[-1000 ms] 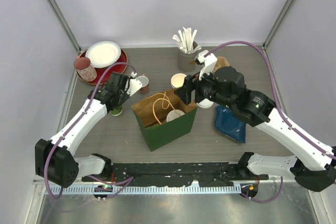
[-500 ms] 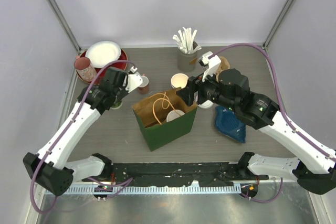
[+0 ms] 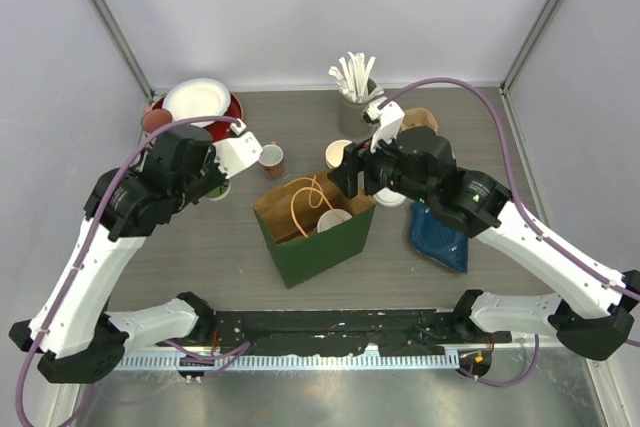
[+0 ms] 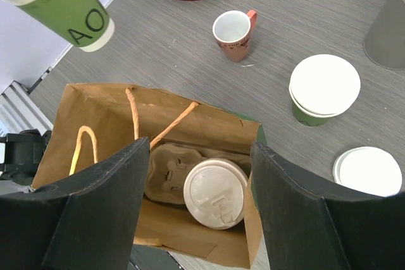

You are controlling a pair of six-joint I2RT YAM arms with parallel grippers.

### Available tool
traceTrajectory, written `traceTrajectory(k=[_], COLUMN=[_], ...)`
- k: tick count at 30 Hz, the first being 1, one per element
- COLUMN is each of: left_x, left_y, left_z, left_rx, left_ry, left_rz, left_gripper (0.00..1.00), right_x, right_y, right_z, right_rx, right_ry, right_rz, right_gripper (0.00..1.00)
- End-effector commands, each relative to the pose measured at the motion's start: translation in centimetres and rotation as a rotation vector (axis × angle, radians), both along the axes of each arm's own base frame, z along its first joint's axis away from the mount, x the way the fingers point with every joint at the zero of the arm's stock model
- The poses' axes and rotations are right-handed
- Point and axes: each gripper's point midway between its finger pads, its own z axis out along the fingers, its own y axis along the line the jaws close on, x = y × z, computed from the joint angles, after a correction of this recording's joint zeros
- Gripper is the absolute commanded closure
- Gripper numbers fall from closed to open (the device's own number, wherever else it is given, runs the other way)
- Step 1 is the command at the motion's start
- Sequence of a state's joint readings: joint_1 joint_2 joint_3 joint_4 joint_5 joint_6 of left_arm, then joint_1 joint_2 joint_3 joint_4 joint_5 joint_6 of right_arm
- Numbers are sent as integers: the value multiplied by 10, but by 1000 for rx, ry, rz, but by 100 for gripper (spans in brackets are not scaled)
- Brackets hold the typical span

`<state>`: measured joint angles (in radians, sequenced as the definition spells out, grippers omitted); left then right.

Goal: Pack the takeout coffee

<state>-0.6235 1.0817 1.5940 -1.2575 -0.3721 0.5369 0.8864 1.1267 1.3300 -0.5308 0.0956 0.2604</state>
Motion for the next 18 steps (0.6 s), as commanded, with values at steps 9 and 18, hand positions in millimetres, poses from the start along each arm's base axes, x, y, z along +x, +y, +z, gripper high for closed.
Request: traceTrajectory(k=[9,18], left_x=[-33,-47], left_y=[-12,-34], left_z=[69,78], left_rx=[-56,-119], left_ry=[-86,-59], left_rz=[-211,-344], left_gripper=[100,100], right_x=[17,27], right_y=[1,0], right_z=[33,42], right_rx=[53,44], right_ry=[-80,-107], right_rz=[-69,-110], right_gripper=[30,30])
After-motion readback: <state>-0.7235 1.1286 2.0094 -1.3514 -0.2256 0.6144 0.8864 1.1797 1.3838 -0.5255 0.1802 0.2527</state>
